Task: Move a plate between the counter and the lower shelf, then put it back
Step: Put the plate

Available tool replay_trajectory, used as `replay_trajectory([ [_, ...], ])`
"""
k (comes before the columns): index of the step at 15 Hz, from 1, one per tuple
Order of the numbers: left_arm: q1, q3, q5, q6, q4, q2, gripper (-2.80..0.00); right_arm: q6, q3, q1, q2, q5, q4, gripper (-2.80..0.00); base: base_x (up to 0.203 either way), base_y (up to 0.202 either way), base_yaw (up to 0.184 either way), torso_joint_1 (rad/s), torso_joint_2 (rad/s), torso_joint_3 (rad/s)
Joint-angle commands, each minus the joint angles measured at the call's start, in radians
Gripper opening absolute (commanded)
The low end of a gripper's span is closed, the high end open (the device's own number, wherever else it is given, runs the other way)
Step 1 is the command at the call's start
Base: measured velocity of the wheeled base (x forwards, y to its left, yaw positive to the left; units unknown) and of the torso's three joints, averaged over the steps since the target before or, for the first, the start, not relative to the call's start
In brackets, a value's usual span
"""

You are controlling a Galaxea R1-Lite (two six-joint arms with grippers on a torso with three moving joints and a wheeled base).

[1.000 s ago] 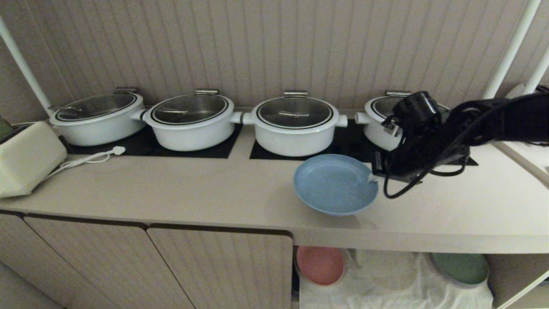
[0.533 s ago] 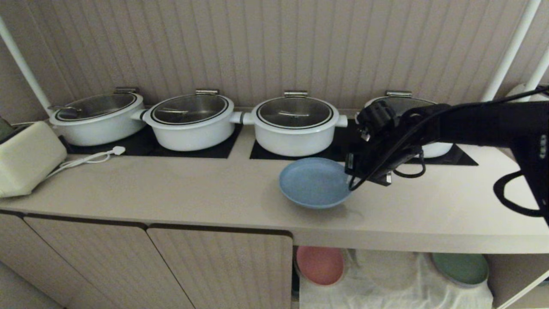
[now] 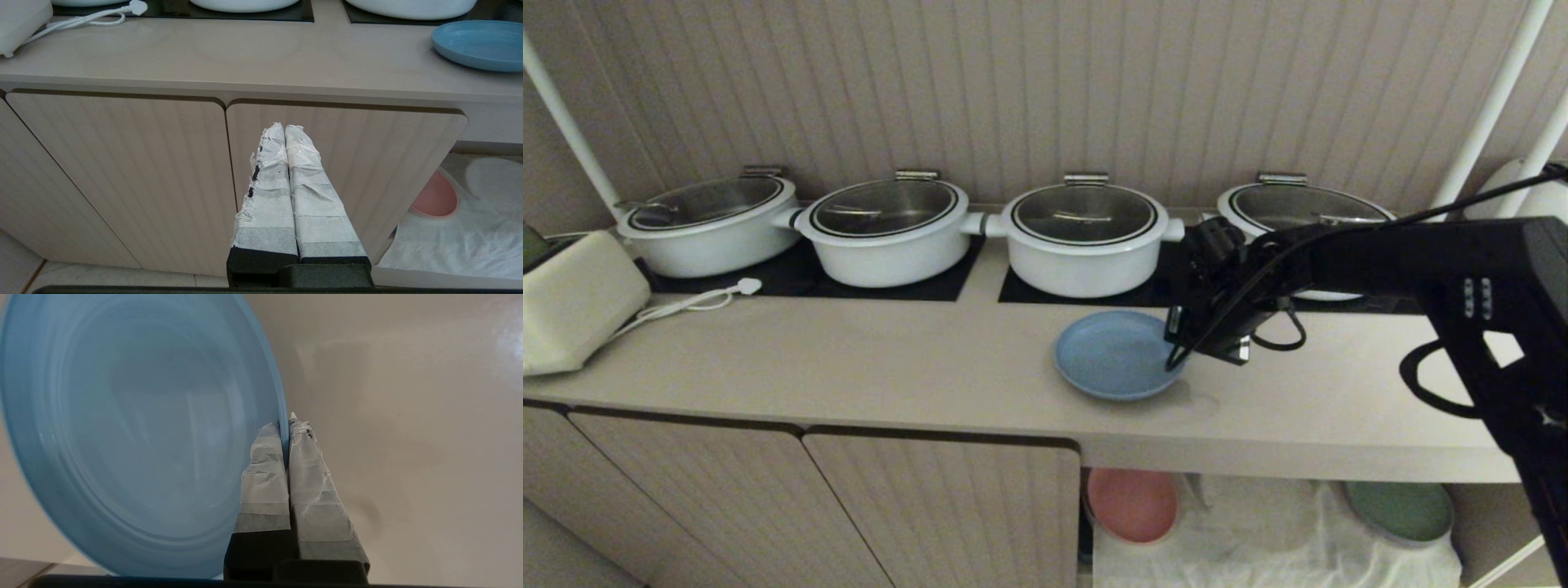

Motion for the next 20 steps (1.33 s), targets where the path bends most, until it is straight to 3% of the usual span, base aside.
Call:
replay_trajectory([
  [1, 0.000, 0.000, 0.000, -0.001, 0.000, 0.000, -2.80, 0.003, 0.000, 0.000, 0.004, -0.001, 0.003, -2.80, 0.000, 0.000, 0.000, 0.000, 0.00, 0.000],
  [13, 0.000, 0.000, 0.000, -0.001, 0.000, 0.000, -2.80, 0.002, 0.000, 0.003, 0.003, -0.002, 0.003, -2.80, 0.000, 0.000, 0.000, 0.000, 0.00, 0.000],
  [14, 0.000, 0.000, 0.000, -0.001, 0.000, 0.000, -2.80, 0.002, 0.000, 0.003, 0.002, -0.002, 0.003, 0.00, 0.000, 0.000, 0.000, 0.000, 0.00, 0.000],
  [20, 0.000, 0.000, 0.000, -0.001, 0.000, 0.000, -2.80, 0.000, 0.000, 0.005, 0.003, -0.009, 0.005, 0.00, 0.000, 0.000, 0.000, 0.000, 0.00, 0.000],
])
